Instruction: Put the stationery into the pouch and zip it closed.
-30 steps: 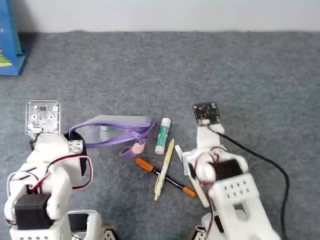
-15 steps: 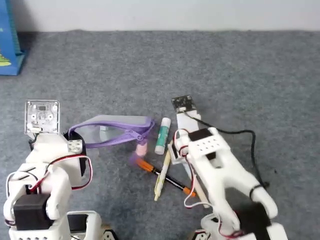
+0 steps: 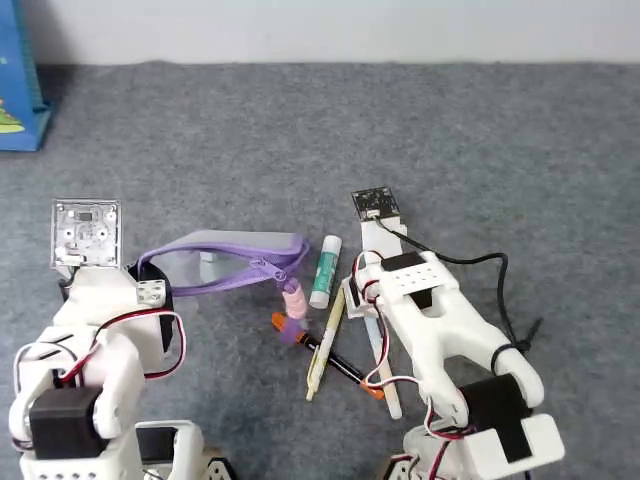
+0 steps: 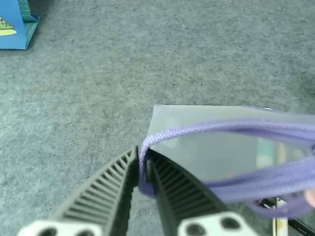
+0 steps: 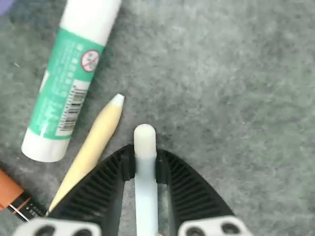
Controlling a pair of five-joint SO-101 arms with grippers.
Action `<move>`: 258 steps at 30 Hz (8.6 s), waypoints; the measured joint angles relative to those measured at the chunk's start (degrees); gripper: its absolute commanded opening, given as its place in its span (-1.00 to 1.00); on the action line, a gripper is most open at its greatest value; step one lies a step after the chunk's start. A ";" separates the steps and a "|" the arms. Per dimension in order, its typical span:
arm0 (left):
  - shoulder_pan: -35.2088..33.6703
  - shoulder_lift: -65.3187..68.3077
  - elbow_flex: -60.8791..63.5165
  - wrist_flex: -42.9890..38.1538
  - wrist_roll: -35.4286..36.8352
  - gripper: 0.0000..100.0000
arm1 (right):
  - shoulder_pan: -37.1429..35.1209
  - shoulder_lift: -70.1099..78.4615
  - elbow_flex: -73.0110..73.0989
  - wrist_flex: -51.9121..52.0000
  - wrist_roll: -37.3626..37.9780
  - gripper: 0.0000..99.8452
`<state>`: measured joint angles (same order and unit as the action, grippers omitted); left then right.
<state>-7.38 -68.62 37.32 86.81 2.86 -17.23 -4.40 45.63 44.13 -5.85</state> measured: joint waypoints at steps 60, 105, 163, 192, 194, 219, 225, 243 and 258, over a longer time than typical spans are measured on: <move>8.88 0.00 0.88 -0.53 1.93 -0.98 | -28.66 -82.73 5.71 -22.24 2.20 -0.99; 2.64 0.09 1.85 -0.62 2.02 -0.98 | -11.52 -72.35 1.93 6.15 -16.35 -0.57; -5.10 0.79 1.85 -0.62 2.02 -0.98 | -4.31 33.14 -51.08 25.32 -20.66 -0.98; -1.23 0.44 1.85 -0.62 2.02 -0.98 | -13.36 -25.05 -51.52 51.69 -17.49 -0.98; 0.97 0.88 1.05 -0.62 2.02 -0.98 | -14.33 -27.08 -51.52 51.69 -16.53 -0.98; 3.78 1.05 0.35 -0.62 3.78 -0.98 | -24.79 -75.78 -1.93 7.74 2.20 -0.98; 3.78 1.05 0.35 -0.62 3.78 -0.98 | -30.33 -76.66 9.93 -9.41 2.37 -0.98; 3.78 1.05 0.35 -0.62 3.78 -0.98 | -30.95 -67.16 19.69 -43.96 2.46 -0.98; 3.96 1.05 0.35 -0.62 3.78 -0.98 | -27.16 -46.59 21.36 -56.18 2.46 -0.70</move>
<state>-3.43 -67.56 37.67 86.20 6.64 -44.40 -50.99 66.99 -12.04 -3.38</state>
